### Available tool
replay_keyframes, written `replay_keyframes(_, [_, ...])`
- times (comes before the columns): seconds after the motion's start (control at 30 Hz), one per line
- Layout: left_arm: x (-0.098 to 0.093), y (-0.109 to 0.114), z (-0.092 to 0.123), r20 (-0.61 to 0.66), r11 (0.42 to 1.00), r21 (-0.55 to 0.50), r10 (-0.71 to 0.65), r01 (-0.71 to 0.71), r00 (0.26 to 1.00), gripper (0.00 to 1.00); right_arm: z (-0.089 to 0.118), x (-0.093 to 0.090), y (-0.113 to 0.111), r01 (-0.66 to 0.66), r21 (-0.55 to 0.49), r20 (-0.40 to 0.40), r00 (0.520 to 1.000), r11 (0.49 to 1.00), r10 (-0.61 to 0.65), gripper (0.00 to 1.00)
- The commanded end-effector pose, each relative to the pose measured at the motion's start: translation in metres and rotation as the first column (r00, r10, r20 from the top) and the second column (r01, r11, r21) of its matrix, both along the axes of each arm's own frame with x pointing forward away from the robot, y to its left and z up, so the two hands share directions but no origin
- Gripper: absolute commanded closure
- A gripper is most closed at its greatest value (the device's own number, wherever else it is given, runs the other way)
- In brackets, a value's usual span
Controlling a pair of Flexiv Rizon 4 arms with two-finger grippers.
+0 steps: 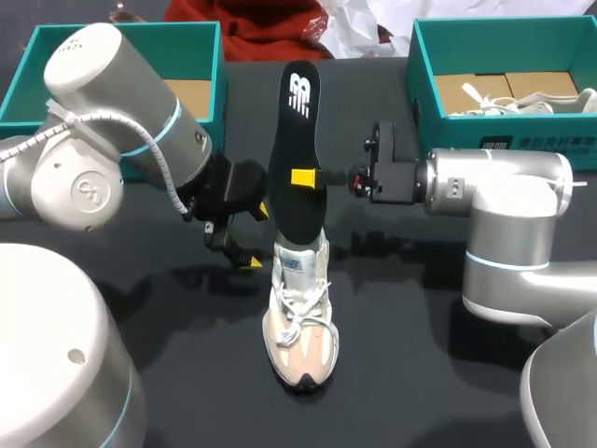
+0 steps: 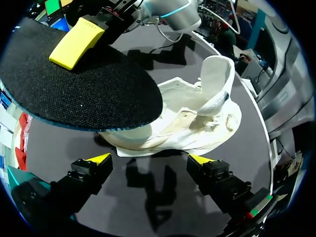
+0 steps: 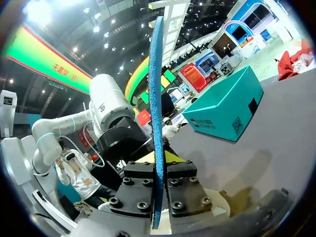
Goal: Take the shoe out of the shoebox, open the shoe tongue, remove and reinsert the insole, then place the shoe into the shoebox
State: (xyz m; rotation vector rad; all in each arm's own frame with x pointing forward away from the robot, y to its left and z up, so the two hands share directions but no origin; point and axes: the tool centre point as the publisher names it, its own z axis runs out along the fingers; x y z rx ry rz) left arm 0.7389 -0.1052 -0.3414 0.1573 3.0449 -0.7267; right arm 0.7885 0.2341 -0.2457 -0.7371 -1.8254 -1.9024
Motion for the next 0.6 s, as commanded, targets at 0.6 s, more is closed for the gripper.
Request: replay_keyframes(0.6, [0.010, -0.010, -0.016, 0.000, 1.000, -0.004, 0.001, -0.001, 1.000, 0.00, -0.008, 0.012, -0.006, 0.036, 0.064, 0.081, 0.996, 0.997, -0.041, 1.00])
